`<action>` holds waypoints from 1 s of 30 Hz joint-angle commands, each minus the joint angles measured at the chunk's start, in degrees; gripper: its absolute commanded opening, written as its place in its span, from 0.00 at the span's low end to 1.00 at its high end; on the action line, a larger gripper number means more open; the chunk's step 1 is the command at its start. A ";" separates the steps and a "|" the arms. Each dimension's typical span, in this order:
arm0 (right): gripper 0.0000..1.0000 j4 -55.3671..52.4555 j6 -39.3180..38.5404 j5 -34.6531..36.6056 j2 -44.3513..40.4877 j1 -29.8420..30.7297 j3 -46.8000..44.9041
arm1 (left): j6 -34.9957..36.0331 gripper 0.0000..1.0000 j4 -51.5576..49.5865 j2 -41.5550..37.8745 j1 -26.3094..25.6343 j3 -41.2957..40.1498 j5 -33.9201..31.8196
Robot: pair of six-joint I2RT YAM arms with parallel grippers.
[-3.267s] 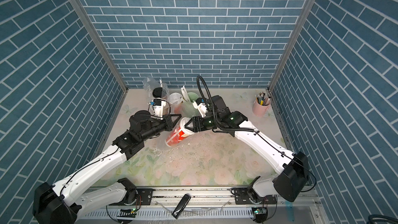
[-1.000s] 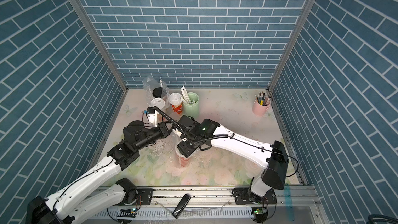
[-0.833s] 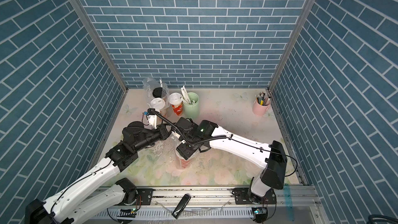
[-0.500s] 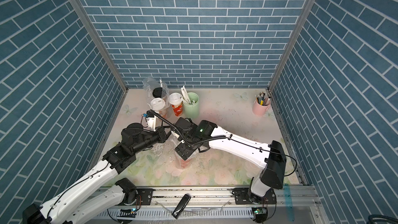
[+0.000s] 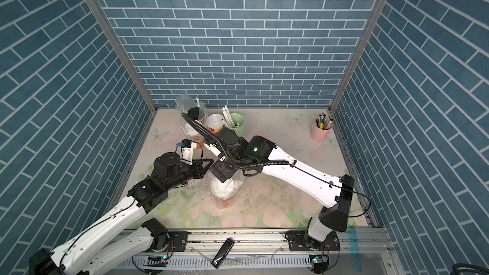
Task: Pack milk tea into plastic carrier bags
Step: Place the milk tea cup in the plastic carrier bag, then pick up the milk tea cup at the center of the board.
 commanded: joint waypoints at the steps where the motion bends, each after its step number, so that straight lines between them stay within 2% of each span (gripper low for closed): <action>1: 0.86 2.25 -2.61 -1.39 3.43 -6.54 4.19 | 2.74 0.00 -3.43 -1.14 0.91 -0.66 -3.66; 5: 0.87 2.75 -5.00 -2.11 10.90 -11.19 13.79 | 2.94 0.00 -4.03 -0.89 2.18 -1.30 -4.03; 12: 0.87 -6.27 -8.43 -4.70 30.32 -15.77 41.66 | 2.50 0.00 -4.00 -0.63 3.13 -2.02 -4.62; 15: 0.87 -5.80 -9.18 -4.86 36.40 -17.02 48.50 | 2.96 0.00 -5.48 -1.14 3.19 -2.02 -5.71; 24: 0.87 5.06 -12.31 -3.79 42.26 -18.22 48.72 | 3.73 0.00 -6.43 -5.69 3.16 -4.54 -5.38; 30: 0.91 10.41 -13.87 -5.02 45.42 -18.36 48.96 | 4.98 0.00 -5.27 -7.93 3.15 -5.41 -5.20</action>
